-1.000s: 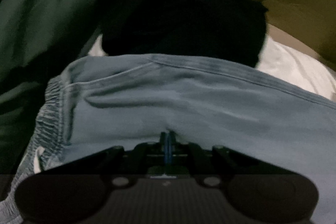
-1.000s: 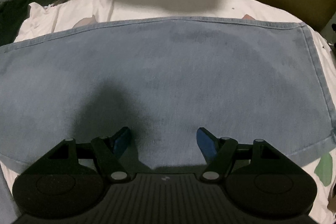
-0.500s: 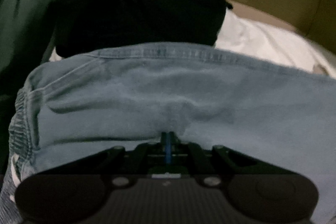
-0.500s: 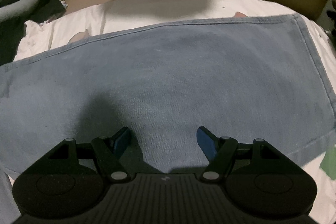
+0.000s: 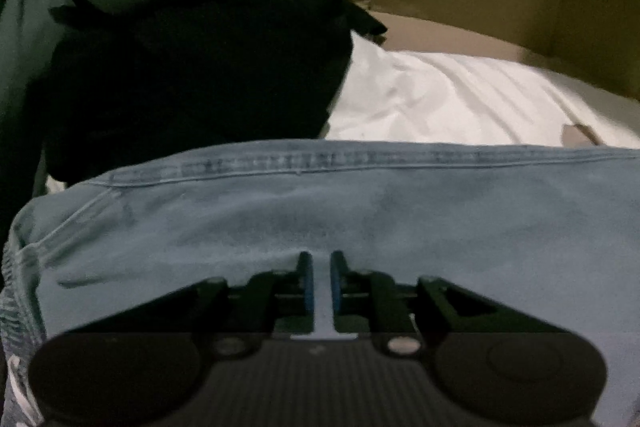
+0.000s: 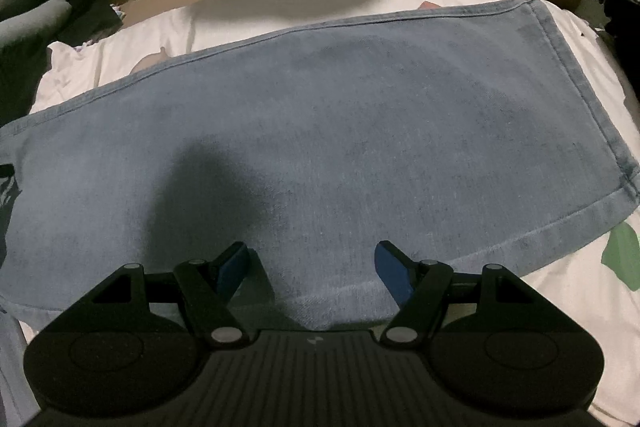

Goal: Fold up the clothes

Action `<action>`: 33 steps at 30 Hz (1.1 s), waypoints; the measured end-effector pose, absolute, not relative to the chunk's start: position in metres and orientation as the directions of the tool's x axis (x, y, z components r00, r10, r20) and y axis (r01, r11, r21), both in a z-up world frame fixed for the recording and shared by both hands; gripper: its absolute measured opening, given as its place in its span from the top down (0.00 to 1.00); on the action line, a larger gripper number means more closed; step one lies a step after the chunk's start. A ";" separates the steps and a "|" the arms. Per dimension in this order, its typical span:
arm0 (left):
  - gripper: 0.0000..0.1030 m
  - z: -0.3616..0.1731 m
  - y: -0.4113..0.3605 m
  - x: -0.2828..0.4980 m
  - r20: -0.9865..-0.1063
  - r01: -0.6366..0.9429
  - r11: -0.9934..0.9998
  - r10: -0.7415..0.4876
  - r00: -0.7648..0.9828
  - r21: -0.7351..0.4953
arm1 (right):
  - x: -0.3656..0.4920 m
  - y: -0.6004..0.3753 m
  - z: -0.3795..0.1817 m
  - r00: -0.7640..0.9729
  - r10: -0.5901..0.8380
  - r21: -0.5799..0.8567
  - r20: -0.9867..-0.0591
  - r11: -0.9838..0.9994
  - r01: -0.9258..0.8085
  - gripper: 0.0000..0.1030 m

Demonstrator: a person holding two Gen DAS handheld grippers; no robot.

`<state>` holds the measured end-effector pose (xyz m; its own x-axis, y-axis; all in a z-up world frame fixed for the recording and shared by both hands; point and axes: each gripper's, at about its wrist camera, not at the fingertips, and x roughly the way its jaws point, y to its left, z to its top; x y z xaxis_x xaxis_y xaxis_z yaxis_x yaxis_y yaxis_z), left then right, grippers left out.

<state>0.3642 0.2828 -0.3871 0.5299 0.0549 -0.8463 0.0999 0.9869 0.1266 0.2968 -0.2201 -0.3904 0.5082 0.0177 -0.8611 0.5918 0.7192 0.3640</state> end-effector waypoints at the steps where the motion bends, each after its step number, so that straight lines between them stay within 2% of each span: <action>1: 0.88 -0.391 0.282 0.366 -0.845 0.094 0.987 0.060 0.532 0.129 | 0.297 -0.220 -0.391 0.508 0.017 0.363 -0.861 0.721 0.591 0.27; 6: 0.89 -0.396 0.280 0.387 -0.829 0.085 0.983 0.088 0.552 0.161 | 0.301 -0.222 -0.394 0.510 0.018 0.361 -0.860 0.727 0.584 0.24; 11: 0.97 -0.398 0.278 0.408 -0.827 0.064 0.982 0.112 0.551 0.175 | 0.308 -0.219 -0.397 0.521 0.017 0.360 -0.854 0.741 0.567 0.12; 16: 0.97 -0.385 0.284 0.412 -0.838 0.058 0.988 0.087 0.538 0.140 | 0.313 -0.220 -0.398 0.528 0.027 0.362 -0.849 0.758 0.543 0.11; 18: 0.95 -0.371 0.292 0.406 -0.821 0.042 0.990 0.089 0.564 0.136 | 0.313 -0.225 -0.398 0.535 0.033 0.370 -0.844 0.758 0.537 0.13; 20: 0.73 -0.359 0.308 0.402 -0.816 0.002 0.993 0.097 0.570 0.119 | 0.312 -0.227 -0.398 0.539 0.032 0.365 -0.842 0.769 0.525 0.17; 21: 0.70 -0.353 0.317 0.402 -0.811 -0.020 0.992 0.115 0.573 0.126 | 0.311 -0.227 -0.398 0.540 0.031 0.360 -0.841 0.777 0.517 0.18; 27: 0.69 -0.336 0.370 0.380 -0.809 -0.106 0.981 0.192 0.556 0.160 | 0.311 -0.223 -0.398 0.540 0.019 0.337 -0.841 0.800 0.496 0.20; 33: 0.68 -0.356 0.385 0.360 -0.846 -0.123 0.981 0.190 0.498 0.148 | 0.310 -0.223 -0.397 0.537 0.017 0.334 -0.843 0.800 0.498 0.23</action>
